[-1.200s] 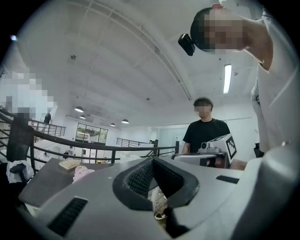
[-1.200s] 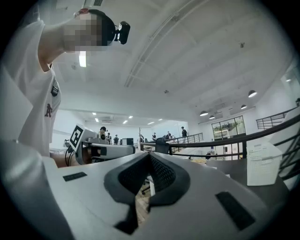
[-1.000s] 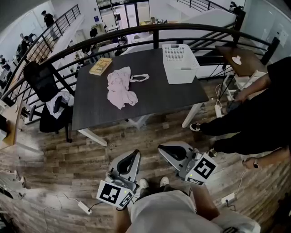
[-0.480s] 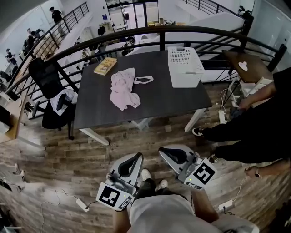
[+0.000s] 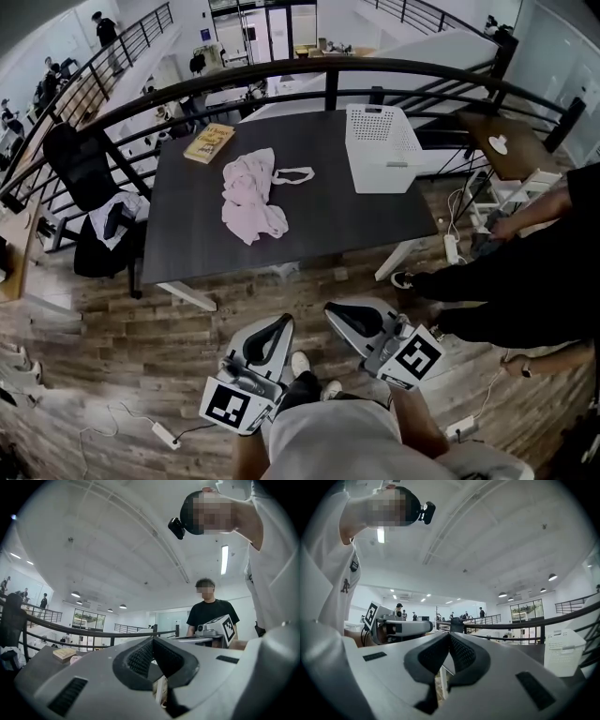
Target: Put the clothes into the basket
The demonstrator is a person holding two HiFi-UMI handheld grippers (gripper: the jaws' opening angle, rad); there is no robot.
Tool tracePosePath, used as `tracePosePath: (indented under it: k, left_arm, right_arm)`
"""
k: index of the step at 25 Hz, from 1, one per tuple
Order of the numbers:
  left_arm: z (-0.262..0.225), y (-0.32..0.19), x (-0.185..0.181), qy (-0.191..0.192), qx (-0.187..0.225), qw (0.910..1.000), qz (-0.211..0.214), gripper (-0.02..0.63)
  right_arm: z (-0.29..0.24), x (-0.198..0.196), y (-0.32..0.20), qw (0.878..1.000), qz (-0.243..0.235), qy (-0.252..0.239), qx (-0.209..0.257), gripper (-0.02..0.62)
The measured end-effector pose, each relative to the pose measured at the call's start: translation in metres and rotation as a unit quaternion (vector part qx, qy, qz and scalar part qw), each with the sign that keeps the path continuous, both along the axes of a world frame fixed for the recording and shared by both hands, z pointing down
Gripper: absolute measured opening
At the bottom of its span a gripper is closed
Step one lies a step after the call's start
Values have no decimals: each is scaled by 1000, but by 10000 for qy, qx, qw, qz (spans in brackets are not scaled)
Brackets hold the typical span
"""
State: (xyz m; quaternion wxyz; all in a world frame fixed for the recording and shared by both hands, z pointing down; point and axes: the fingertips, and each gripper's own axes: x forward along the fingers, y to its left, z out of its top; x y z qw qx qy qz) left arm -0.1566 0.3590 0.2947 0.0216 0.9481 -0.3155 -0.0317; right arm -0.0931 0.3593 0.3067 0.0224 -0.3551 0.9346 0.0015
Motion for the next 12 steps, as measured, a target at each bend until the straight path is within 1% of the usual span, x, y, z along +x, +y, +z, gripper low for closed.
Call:
tracePosePath:
  k: [3,5,9,12]
  left_arm:
    - [5,-19,-3,-74,-65,10000,8,3]
    - [7,-33,-5,-83,-39,10000,6,3]
    - [13,-57,-11,-141,-199,9996,113,3]
    - [13,-76,-16,-137,-188,9996,186,3]
  right_arm:
    - [2,-5,-19,10000,-5,3,-44,15]
    - [3,-8,-32,10000,1,23,-61,15]
    - [3,-15,-56,9999,46,74,-54,15]
    - [4,-21,-73,9999,86,88,-66,15]
